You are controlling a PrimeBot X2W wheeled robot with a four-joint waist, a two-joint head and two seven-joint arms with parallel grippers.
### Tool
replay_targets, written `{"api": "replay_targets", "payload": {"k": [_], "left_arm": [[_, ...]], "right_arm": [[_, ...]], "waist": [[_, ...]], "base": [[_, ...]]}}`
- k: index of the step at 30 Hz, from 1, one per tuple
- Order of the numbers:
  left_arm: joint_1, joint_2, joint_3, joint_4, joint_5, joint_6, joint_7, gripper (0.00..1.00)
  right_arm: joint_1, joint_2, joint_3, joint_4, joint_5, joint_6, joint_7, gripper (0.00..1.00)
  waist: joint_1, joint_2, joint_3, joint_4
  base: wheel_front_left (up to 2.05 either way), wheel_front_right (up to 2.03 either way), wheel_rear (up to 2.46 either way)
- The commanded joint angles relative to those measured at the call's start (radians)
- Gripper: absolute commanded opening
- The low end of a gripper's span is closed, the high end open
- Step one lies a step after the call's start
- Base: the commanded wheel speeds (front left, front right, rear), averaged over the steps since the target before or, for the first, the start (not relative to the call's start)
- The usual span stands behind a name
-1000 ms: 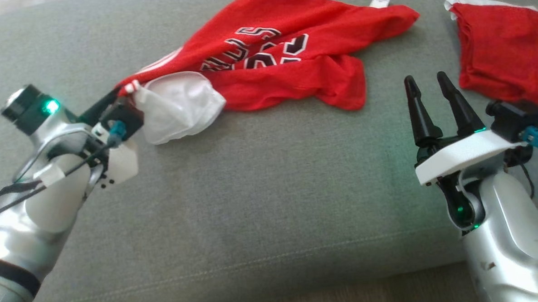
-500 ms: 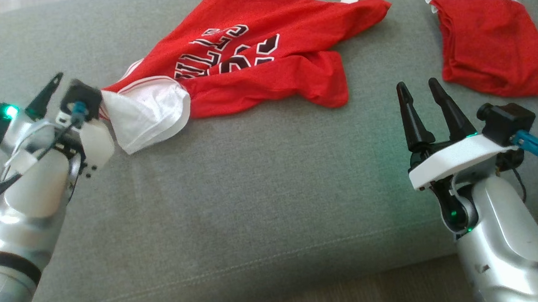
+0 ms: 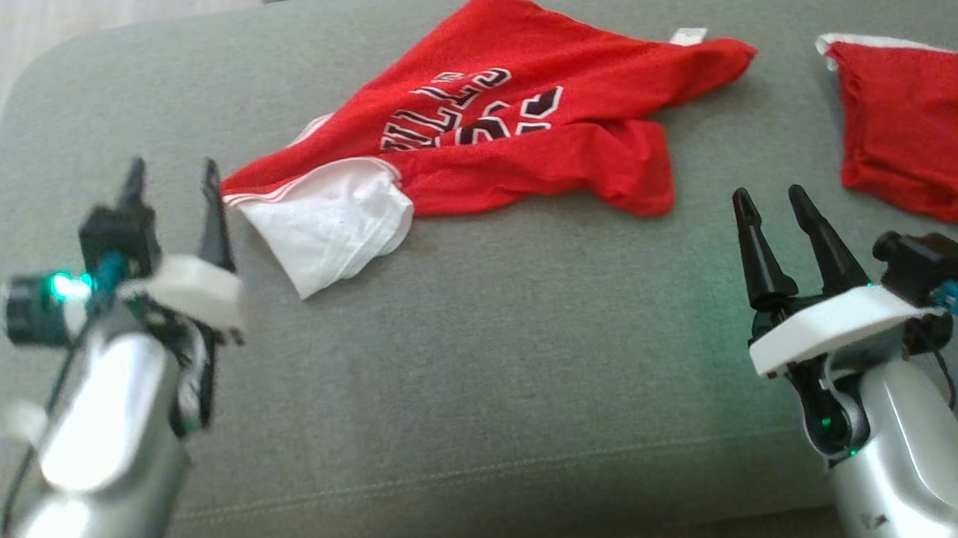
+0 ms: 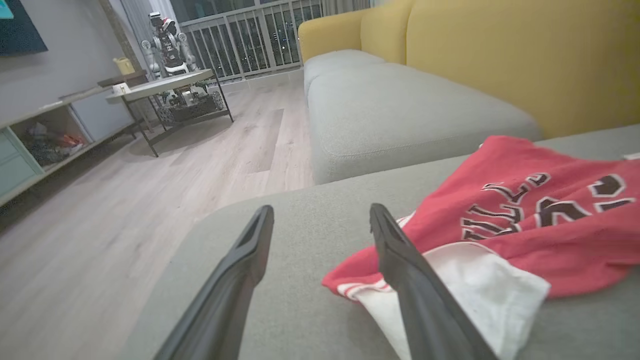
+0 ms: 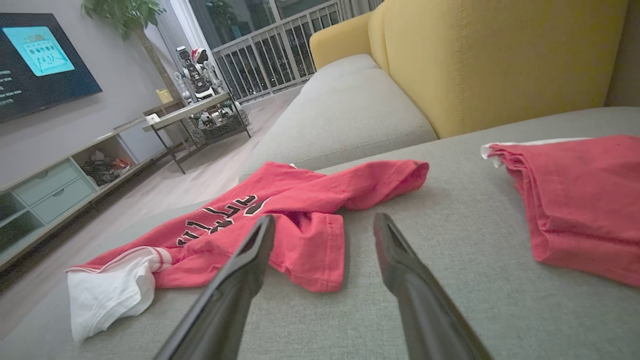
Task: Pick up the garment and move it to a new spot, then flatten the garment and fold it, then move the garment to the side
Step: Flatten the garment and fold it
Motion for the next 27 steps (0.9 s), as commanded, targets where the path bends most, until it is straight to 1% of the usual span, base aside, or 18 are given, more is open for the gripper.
{"api": "replay_targets", "payload": {"k": [1, 2, 5, 8, 10, 14, 16, 27], "left_arm": [[0.036, 0.011, 0.075, -0.114, -0.021, 0.021, -0.012, 1.00], [0.036, 0.011, 0.075, -0.114, -0.021, 0.021, -0.012, 1.00], [0.156, -0.026, 0.104, -0.220, -0.034, 0.028, -0.012, 1.00], [0.231, -0.058, 0.089, -0.235, -0.028, 0.014, -0.012, 1.00], [0.248, -0.072, 0.064, -0.203, -0.019, -0.002, -0.012, 1.00], [0.224, -0.082, 0.030, -0.102, 0.007, -0.003, 0.004, 1.00], [0.203, -0.097, 0.026, -0.063, -0.001, -0.013, 0.007, 1.00], [0.093, -0.124, 0.016, 0.118, -0.007, -0.059, 0.000, 1.00]], "right_arm": [[0.002, 0.007, 0.009, -0.046, -0.001, 0.000, 0.000, 1.00], [0.002, 0.007, 0.009, -0.046, -0.001, 0.000, 0.000, 1.00], [0.019, 0.007, -0.003, -0.067, -0.002, 0.000, 0.009, 1.00], [0.025, 0.008, -0.011, -0.087, -0.003, 0.000, 0.021, 1.00], [0.023, 0.007, -0.011, -0.098, -0.006, 0.000, 0.030, 1.00], [0.014, 0.001, -0.005, -0.118, -0.026, 0.000, 0.041, 1.00], [0.010, 0.002, 0.001, -0.125, -0.027, 0.000, 0.044, 1.00], [-0.011, 0.000, 0.011, -0.138, -0.017, 0.000, 0.044, 1.00]], "waist": [[0.0000, -0.0001, -0.010, 0.020], [0.0000, -0.0001, -0.010, 0.020], [0.0000, -0.0001, -0.010, 0.030], [0.0000, -0.0001, -0.002, 0.033], [0.0000, -0.0001, 0.006, 0.030], [0.0000, -0.0001, 0.023, 0.015], [0.0000, -0.0001, 0.032, 0.005], [0.0000, -0.0001, 0.074, -0.042]], "base": [[0.00, 0.00, 0.00], [0.00, 0.00, 0.00], [0.00, 0.00, 0.00], [0.00, 0.00, 0.00], [0.00, 0.00, 0.00], [0.00, 0.00, 0.00], [0.00, 0.00, 0.00], [0.00, 0.00, 0.00]]}}
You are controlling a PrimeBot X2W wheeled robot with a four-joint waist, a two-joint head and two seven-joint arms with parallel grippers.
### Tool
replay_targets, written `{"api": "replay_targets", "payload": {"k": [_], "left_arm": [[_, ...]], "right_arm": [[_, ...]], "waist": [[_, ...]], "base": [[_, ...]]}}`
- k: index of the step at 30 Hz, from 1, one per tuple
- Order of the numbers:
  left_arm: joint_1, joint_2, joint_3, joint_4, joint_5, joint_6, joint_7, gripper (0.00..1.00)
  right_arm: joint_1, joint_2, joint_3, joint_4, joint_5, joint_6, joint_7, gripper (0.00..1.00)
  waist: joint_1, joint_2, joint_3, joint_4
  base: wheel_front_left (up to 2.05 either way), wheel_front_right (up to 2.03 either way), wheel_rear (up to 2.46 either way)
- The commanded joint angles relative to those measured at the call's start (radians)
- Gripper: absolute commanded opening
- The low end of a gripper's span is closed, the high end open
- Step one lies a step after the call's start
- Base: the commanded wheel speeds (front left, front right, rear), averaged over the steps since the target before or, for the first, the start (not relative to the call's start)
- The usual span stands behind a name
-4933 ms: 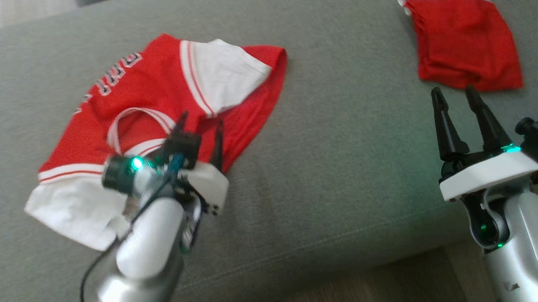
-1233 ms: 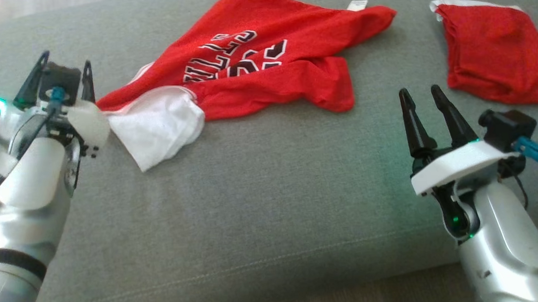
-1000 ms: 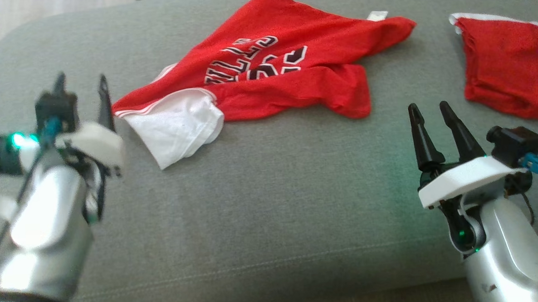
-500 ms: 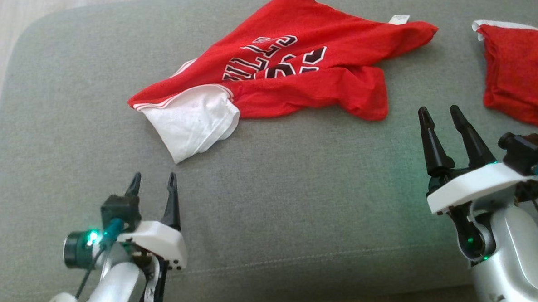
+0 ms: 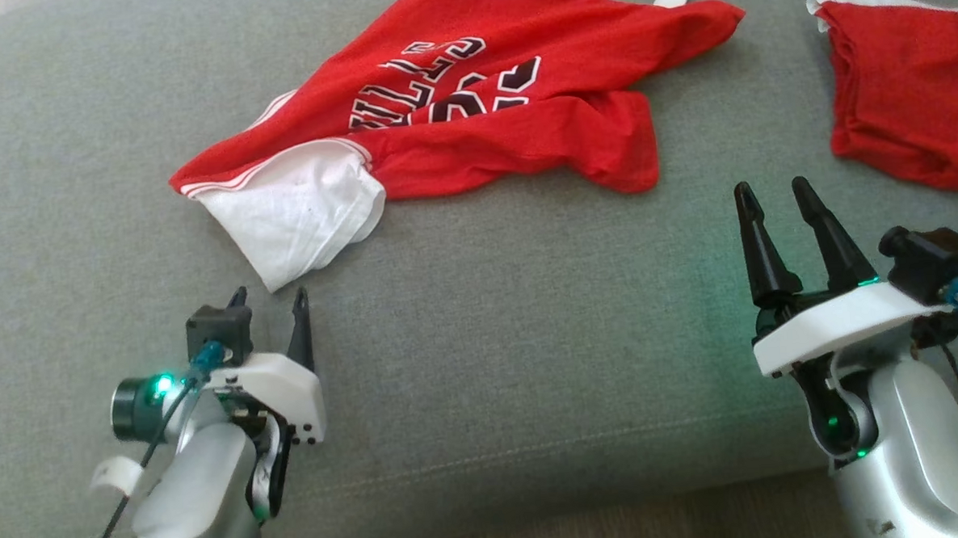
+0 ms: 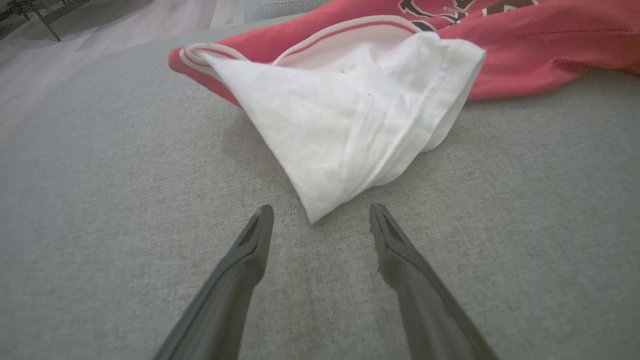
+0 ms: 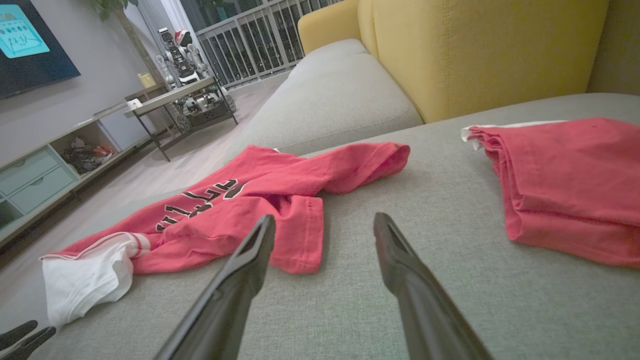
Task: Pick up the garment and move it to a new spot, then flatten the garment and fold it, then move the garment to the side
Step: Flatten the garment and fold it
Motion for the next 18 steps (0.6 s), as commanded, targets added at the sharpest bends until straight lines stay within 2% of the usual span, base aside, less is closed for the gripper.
{"api": "replay_targets", "payload": {"k": [1, 10, 11, 12, 13, 18], "left_arm": [[-0.055, 0.015, 0.035, -0.010, -0.010, -0.006, -0.011, 1.00], [-0.110, -0.007, 0.046, 0.077, -0.025, -0.041, -0.019, 1.00], [-0.114, -0.010, 0.046, 0.085, -0.028, -0.051, -0.020, 0.86], [-0.118, -0.012, 0.046, 0.090, -0.030, -0.060, -0.020, 0.19], [-0.122, -0.013, 0.045, 0.086, -0.029, -0.072, -0.021, 0.00], [-0.112, -0.016, 0.091, -0.012, -0.027, -0.074, -0.022, 0.00]], "right_arm": [[-0.045, -0.002, 0.021, -0.039, 0.004, 0.000, -0.004, 1.00], [-0.051, -0.008, 0.017, -0.026, 0.010, 0.000, -0.014, 1.00], [-0.052, -0.009, 0.016, -0.024, 0.010, 0.000, -0.015, 1.00], [-0.052, -0.010, 0.015, -0.023, 0.010, 0.000, -0.016, 1.00], [-0.052, -0.010, 0.014, -0.021, 0.010, 0.000, -0.017, 1.00], [-0.053, -0.013, -0.007, -0.019, 0.010, 0.000, -0.022, 1.00]], "waist": [[0.0000, 0.0000, 0.007, -0.006], [0.0000, 0.0000, 0.023, -0.012], [0.0000, 0.0000, 0.023, -0.011], [0.0000, 0.0000, 0.023, -0.009], [0.0000, 0.0000, 0.024, -0.008], [0.0000, 0.0000, 0.026, 0.015]], "base": [[0.00, 0.00, 0.00], [0.00, 0.00, 0.00], [0.00, 0.00, 0.00], [0.00, 0.00, 0.00], [0.00, 0.00, 0.00], [0.00, 0.00, 0.00]]}}
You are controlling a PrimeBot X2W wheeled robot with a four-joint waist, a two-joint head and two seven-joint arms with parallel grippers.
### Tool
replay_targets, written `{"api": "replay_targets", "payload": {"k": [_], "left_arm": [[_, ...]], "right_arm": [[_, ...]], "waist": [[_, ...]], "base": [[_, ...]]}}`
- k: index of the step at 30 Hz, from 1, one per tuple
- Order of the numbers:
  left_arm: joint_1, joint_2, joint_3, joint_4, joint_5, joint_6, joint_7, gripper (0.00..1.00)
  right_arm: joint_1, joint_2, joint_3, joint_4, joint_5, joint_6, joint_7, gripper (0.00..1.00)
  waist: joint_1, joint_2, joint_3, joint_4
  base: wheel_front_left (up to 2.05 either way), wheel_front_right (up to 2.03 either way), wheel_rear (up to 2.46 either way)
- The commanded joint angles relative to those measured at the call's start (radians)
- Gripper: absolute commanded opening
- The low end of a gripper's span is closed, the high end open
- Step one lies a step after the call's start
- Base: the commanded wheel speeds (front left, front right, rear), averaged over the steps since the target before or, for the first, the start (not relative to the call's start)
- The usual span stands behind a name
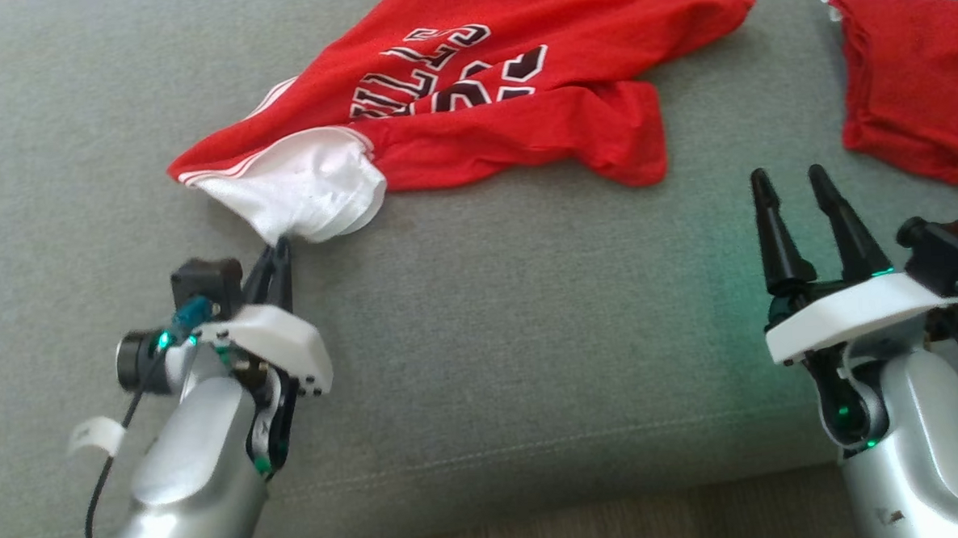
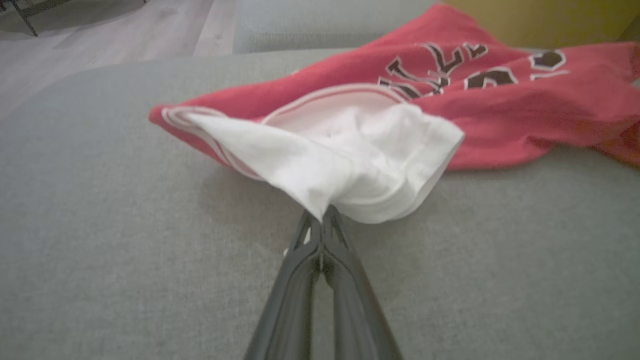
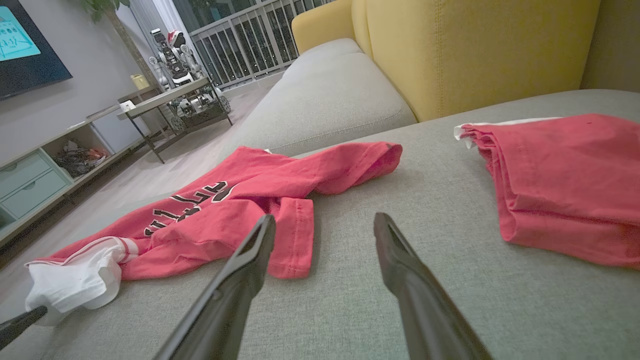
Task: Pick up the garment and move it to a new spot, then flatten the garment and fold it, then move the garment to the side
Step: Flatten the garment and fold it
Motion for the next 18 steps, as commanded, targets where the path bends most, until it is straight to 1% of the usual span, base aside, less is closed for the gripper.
{"api": "replay_targets", "payload": {"k": [1, 2, 4, 7, 10, 13, 18], "left_arm": [[-0.020, 0.022, 0.051, -0.060, 0.006, 0.004, -0.013, 0.00], [-0.020, 0.022, 0.051, -0.060, 0.006, 0.004, -0.013, 0.00], [0.013, 0.017, 0.086, -0.126, -0.015, -0.017, -0.013, 0.00], [0.070, 0.017, 0.126, -0.234, -0.020, -0.035, -0.013, 0.00], [0.131, 0.014, 0.160, -0.338, -0.029, -0.048, -0.013, 0.00], [0.185, 0.013, 0.186, -0.433, -0.030, -0.051, -0.013, 0.00], [0.235, 0.007, 0.179, -0.536, -0.019, -0.041, -0.013, 0.00]], "right_arm": [[-0.033, -0.008, 0.012, -0.027, 0.000, 0.000, -0.013, 1.00], [-0.033, -0.008, 0.012, -0.027, 0.000, 0.000, -0.013, 1.00], [-0.031, -0.004, 0.007, -0.015, 0.002, 0.000, -0.013, 1.00], [-0.031, 0.011, -0.004, 0.023, 0.059, 0.000, 0.012, 1.00], [-0.037, 0.019, -0.011, 0.066, 0.085, 0.000, 0.029, 1.00], [-0.049, 0.025, -0.013, 0.113, 0.108, 0.000, 0.042, 1.00], [-0.096, 0.032, -0.015, 0.201, 0.141, 0.000, 0.061, 1.00]], "waist": [[0.0000, 0.0000, -0.004, 0.012], [0.0000, 0.0000, -0.004, 0.012], [0.0000, 0.0000, -0.017, 0.025], [0.0000, 0.0000, -0.044, 0.049], [0.0000, 0.0000, -0.069, 0.076], [0.0000, 0.0000, -0.086, 0.100], [0.0000, 0.0000, -0.083, 0.132]], "base": [[0.00, 0.00, 0.00], [0.00, 0.00, 0.00], [0.00, 0.00, 0.00], [0.00, 0.00, 0.00], [0.00, 0.00, 0.00], [0.00, 0.00, 0.00], [0.00, 0.00, 0.00]]}}
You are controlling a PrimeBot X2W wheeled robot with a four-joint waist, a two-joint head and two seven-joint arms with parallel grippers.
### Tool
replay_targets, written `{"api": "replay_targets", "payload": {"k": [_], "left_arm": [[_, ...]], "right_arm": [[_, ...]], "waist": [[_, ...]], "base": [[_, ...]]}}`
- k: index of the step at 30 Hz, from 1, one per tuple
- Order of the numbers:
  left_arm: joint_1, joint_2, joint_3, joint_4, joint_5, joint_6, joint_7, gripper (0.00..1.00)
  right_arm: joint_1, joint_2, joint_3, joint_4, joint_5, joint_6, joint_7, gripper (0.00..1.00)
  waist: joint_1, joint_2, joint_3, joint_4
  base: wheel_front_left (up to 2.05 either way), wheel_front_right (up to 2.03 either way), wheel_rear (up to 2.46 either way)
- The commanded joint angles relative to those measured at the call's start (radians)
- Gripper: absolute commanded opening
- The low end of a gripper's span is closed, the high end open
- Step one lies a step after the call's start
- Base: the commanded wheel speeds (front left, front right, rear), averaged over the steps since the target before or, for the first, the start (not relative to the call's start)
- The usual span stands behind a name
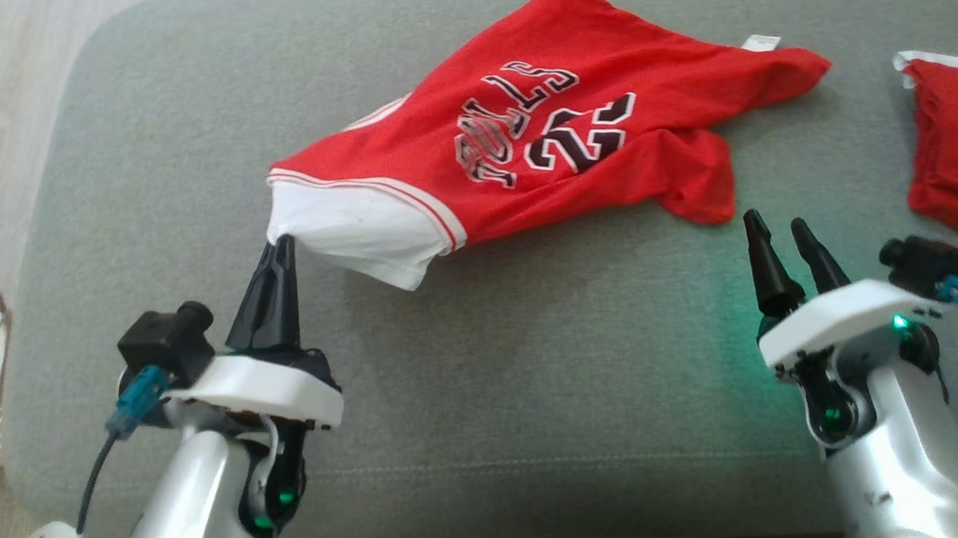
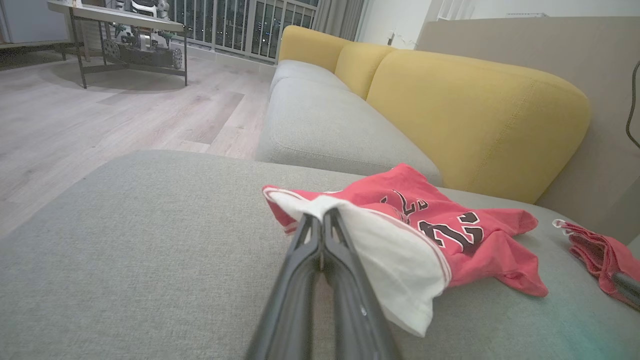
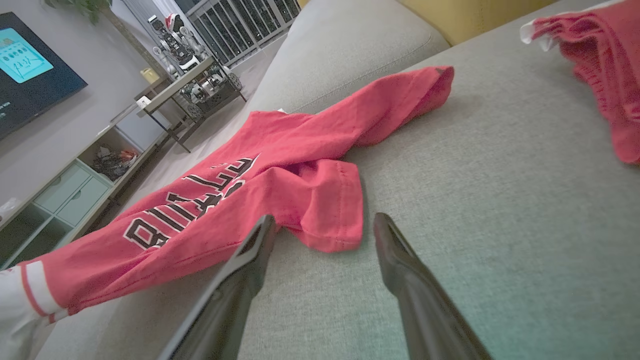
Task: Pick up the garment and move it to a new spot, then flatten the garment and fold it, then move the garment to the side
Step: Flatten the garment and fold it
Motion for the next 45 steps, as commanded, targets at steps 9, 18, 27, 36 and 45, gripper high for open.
{"api": "replay_targets", "payload": {"k": [9, 18, 27, 36, 45], "left_arm": [[-0.023, -0.008, -0.006, -0.084, 0.028, 0.023, -0.001, 0.00], [-0.041, -0.015, -0.017, -0.086, 0.037, 0.029, -0.003, 0.00], [-0.056, -0.021, -0.025, -0.081, 0.041, 0.033, -0.005, 0.00], [-0.060, -0.021, -0.025, -0.084, 0.041, 0.039, -0.006, 0.00], [-0.053, -0.007, -0.017, -0.086, 0.038, 0.047, -0.006, 0.00]], "right_arm": [[-0.155, 0.010, -0.048, 0.178, -0.006, 0.000, -0.007, 1.00], [-0.212, 0.004, -0.047, 0.284, 0.052, 0.000, -0.028, 1.00], [-0.245, -0.019, 0.011, 0.331, 0.093, 0.000, -0.054, 1.00], [-0.258, -0.040, 0.061, 0.371, 0.155, 0.000, -0.061, 0.28], [-0.232, -0.071, 0.126, 0.355, 0.209, 0.000, -0.100, 0.00]], "waist": [[0.0000, 0.0000, 0.027, 0.052], [0.0000, 0.0000, 0.059, 0.070], [0.0000, 0.0000, 0.082, 0.082], [0.0000, 0.0000, 0.088, 0.097], [0.0000, 0.0000, 0.059, 0.095]], "base": [[0.00, 0.00, 0.00], [0.00, 0.00, 0.00], [0.00, 0.00, 0.00], [0.00, 0.00, 0.00], [0.00, 0.00, 0.00]]}}
